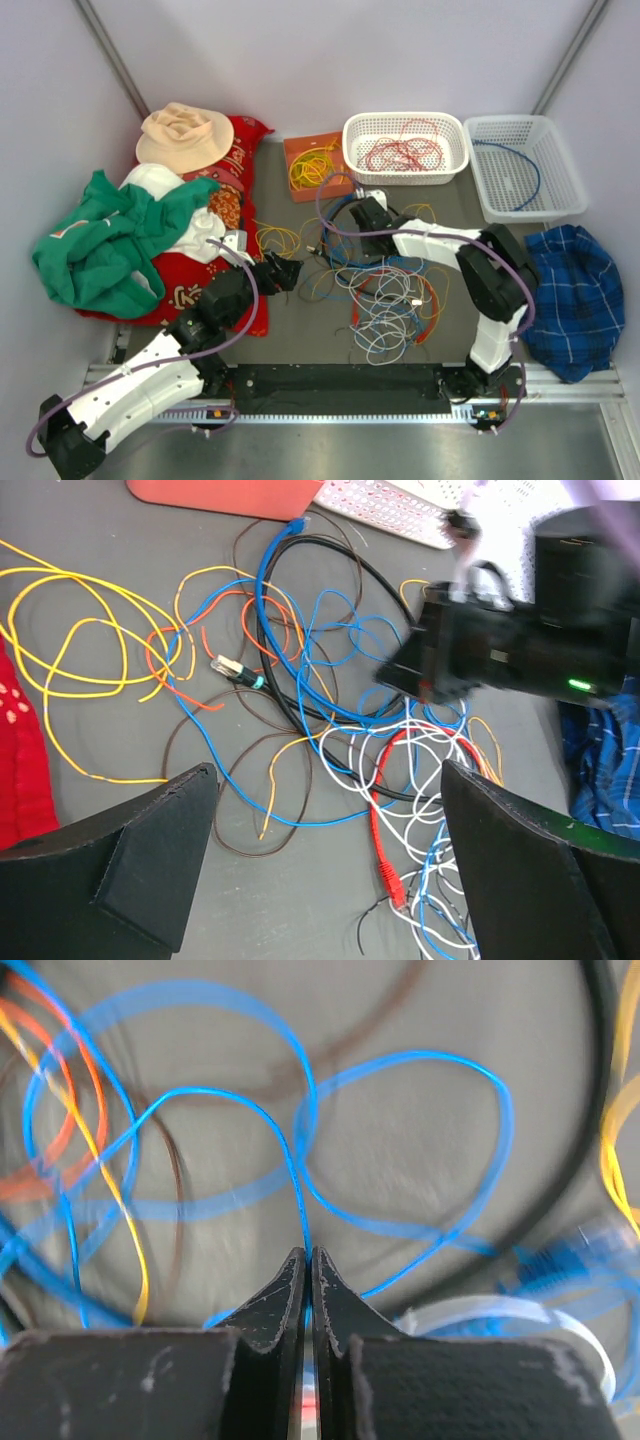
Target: Untangle the cables
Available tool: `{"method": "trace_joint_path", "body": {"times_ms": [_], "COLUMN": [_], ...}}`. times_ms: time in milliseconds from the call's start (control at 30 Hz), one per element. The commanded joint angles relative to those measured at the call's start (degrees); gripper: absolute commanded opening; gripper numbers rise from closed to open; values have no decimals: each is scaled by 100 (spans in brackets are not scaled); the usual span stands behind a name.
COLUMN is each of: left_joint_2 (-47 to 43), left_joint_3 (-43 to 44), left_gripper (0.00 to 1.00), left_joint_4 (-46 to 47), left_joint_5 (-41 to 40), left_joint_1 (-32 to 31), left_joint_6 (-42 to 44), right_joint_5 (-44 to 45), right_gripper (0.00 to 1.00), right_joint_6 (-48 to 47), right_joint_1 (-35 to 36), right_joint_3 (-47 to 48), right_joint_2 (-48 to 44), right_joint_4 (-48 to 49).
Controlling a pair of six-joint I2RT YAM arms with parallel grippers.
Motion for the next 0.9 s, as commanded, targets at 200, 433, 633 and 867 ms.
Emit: {"method": "trace_joint_path", "body": {"times_ms": [200,433,633,867], "left_joint_2": [148,500,675,1571], "left_joint_3": [557,400,338,338], "left_gripper": [96,97,97,94], "left_joint_4": [273,1458,3092,4921], "left_joint_5": [-47,445,1400,3159], "left_joint_1": [4,-4,-4,-215], "left_joint_6": [588,641,817,948], "right_joint_5": [29,213,178,-164], "right_gripper": [0,0,0,0], "right_joint_6": [259,690,743,1033], "right_joint_1": [1040,1815,1824,1824], "right_joint_3": [-665,-394,-68,354], "right_joint_2": [-4112,-5732,-6260,-6006], "right_joint_4": [-537,-1450,-1733,-1566]}}
